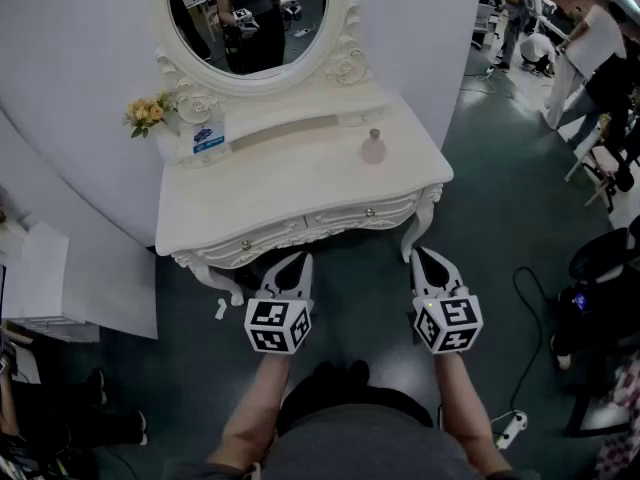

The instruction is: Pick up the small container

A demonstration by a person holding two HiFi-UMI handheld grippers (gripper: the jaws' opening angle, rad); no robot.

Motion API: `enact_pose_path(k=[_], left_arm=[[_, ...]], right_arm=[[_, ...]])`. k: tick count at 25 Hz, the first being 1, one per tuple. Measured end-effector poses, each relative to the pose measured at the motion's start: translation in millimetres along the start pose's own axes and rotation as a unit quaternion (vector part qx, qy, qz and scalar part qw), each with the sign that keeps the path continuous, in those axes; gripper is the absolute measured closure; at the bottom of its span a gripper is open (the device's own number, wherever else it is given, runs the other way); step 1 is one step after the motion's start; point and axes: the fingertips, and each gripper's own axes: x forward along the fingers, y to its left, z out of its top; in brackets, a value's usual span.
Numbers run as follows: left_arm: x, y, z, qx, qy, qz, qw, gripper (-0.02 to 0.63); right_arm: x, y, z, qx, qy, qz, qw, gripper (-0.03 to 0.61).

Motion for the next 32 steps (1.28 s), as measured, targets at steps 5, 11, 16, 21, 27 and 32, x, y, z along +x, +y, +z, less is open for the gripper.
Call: enact_pose_path(k=[5, 11, 16, 21, 27, 32], left_arm=[[5.1, -6.3, 3.1, -0.002, -0.004, -0.001, 1.0000, 0.606], [5.4, -8.4, 2.4, -0.003, -0.005, 0.006, 1.0000, 0.606], [6.8, -14.5, 4.4, 0.004, -0.005, 0.007, 1.0000, 0.606], [9.2, -17.7, 0.0, 0.007, 0.005, 0.008, 0.9999, 0.606], [21.1, -12.2, -2.6, 0.006, 0.013, 0.006, 0.9999, 0.606], [40.5, 3.2, 1.6, 0.001, 0.010, 0.006, 0.9999, 0.606]], right_arm=[[0.2, -3.0, 5.0, -0.008, -0.002, 0.004, 1.000, 0.575], [0.1, -6.9, 9.1, -0.014, -0.012, 0.008, 1.000, 0.575], [-3.6, -11.4, 12.3, -0.008, -0.025, 0.014, 1.000, 0.574], [-4.3, -18.0, 10.9, -0.004, -0.026, 0.007, 1.000, 0.567], [12.2, -20.8, 11.3, 0.005, -0.024, 0.012, 1.000, 0.490], [39.4, -24.6, 16.8, 0.013, -0.023, 0.015, 1.000, 0.455]])
